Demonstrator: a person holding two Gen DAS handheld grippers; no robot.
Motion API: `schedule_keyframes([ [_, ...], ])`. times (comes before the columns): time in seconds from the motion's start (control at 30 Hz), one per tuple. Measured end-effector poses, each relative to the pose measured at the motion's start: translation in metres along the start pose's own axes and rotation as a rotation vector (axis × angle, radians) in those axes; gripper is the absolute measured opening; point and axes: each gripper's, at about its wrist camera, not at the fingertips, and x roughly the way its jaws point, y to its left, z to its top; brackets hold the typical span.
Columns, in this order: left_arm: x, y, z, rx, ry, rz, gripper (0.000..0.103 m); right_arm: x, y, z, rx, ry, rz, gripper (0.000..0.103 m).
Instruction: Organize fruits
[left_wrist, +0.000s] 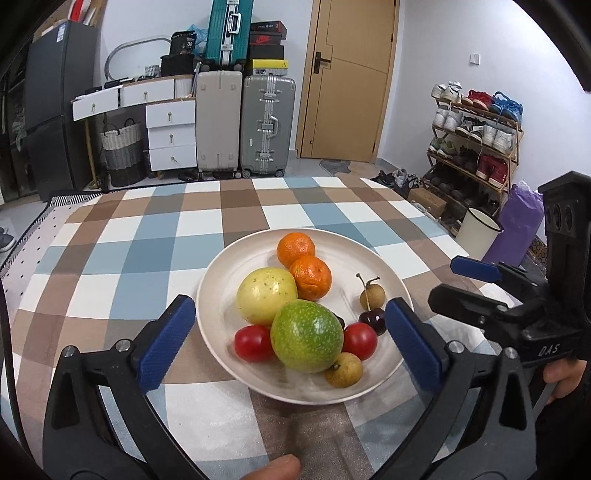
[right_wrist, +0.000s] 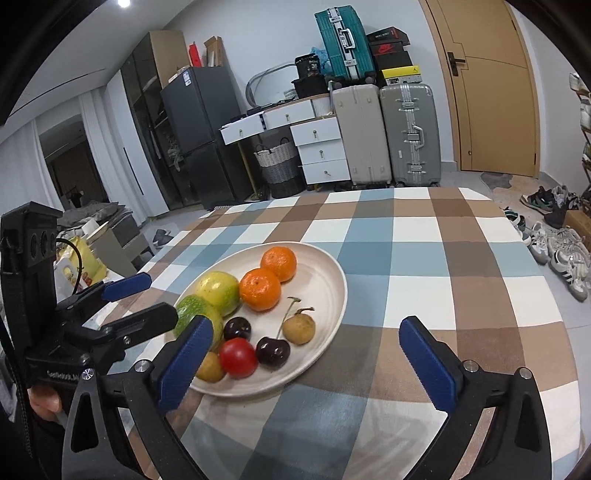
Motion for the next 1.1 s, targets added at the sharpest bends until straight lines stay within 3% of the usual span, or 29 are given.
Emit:
schedule_keyframes([
  [0.5, -0.057, 0.019, -0.029, -0.030, -0.104, 0.126, 0.102, -0.050, 0.032, -0.019, -0.091, -0.124, 0.027, 0.103],
  [0.83, -0.071, 0.030, -0.046, -0.055, -0.138, 0.115, 0.102, -0.060, 0.044, -0.030, -0.155, -0.181, 0.055, 0.103],
  [1.1, -0.073, 0.027, -0.046, -0.041, -0.150, 0.126, 0.102, -0.061, 0.050, -0.033, -0.190, -0.203, 0.028, 0.103],
])
